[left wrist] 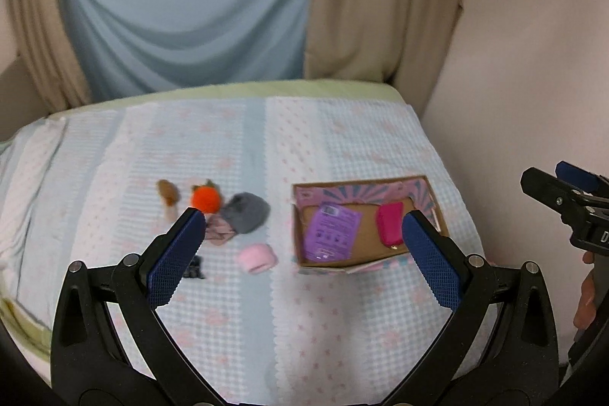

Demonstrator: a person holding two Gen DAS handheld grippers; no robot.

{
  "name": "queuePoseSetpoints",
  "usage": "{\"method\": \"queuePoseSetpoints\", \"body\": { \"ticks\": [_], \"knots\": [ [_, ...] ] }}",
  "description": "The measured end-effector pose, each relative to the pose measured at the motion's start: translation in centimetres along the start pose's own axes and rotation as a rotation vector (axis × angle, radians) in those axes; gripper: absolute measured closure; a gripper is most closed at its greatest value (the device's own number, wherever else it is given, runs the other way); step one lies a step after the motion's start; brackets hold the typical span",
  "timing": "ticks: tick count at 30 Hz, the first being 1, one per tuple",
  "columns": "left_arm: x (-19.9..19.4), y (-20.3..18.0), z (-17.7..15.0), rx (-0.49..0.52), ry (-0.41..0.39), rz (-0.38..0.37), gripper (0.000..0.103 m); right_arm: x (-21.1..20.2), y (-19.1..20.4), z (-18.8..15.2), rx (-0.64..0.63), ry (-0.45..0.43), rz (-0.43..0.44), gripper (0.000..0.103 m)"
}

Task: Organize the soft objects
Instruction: 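Lift both tools out of the box and move back toward the remaining items, then grasp the black scrunchie with the left tool while the right tool grasps the pink fluffy roll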

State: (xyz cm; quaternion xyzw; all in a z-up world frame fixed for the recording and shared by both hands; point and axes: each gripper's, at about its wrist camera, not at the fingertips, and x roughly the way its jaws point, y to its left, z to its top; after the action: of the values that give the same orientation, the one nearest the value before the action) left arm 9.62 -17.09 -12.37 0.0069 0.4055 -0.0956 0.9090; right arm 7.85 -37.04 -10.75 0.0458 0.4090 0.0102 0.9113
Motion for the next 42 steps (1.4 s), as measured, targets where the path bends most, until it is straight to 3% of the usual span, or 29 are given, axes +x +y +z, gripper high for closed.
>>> {"method": "queuePoseSetpoints", "body": {
  "ticks": [11, 19, 29, 36, 42],
  "knots": [
    [-6.3, 8.5, -1.5, -0.107, -0.131, 0.122, 0.0, 0.4, 6.4, -0.4, -0.046, -0.033, 0.106, 0.0],
    [-5.3, 15.9, -2.4, -0.116, -0.118, 0.094, 0.0, 2.5, 13.4, -1.1, -0.007, -0.017, 0.125, 0.0],
    [-0.5, 25.6, -3.8, -0.068, -0.038, -0.006, 0.0, 9.5, 22.2, -2.8, 0.044, 0.024, 0.085, 0.0],
    [6.2, 30.3, -6.0, -0.021, 0.034, -0.075, 0.0, 16.0, 26.4, -5.6, 0.047, 0.057, 0.06, 0.0],
    [13.1, 32.3, -9.0, -0.004, 0.088, -0.135, 0.001, 21.8, 27.4, -8.7, -0.007, 0.075, 0.037, 0.0]
  ]
}}
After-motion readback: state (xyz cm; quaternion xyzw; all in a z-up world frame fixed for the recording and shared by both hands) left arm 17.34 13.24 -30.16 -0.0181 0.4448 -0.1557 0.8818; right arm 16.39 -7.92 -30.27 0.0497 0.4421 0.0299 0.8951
